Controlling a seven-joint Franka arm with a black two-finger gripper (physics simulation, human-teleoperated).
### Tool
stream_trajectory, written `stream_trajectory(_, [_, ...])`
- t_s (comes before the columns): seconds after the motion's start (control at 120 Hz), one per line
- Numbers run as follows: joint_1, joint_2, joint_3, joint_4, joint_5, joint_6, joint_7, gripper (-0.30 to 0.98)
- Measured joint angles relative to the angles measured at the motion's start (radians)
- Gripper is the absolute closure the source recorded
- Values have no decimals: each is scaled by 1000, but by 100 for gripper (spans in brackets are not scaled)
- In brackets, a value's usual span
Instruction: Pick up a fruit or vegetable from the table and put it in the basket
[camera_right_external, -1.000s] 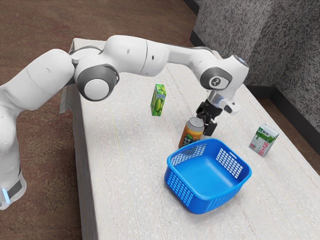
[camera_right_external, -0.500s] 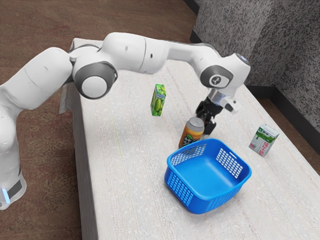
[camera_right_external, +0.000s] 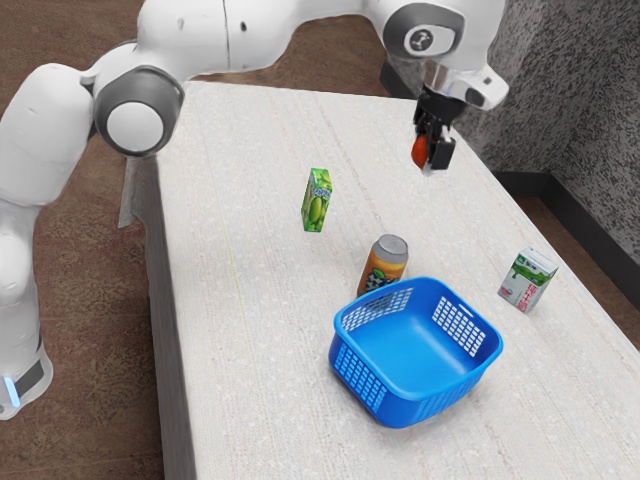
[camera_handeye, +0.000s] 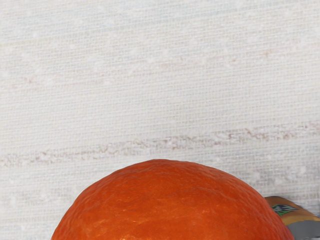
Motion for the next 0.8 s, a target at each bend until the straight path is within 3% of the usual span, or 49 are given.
stream_trajectory(0.142, [-5, -117, -262, -50, -1, -52, -5, 34])
stream_trajectory(0.217, [-8, -148, -325, -165, -3, -57, -13, 34])
stream_trajectory(0.433, [3, -145, -341, -410, 0, 32, -30, 35])
stream_trajectory(0.8, [2, -24, -341, -462, 43, 189, -47, 35])
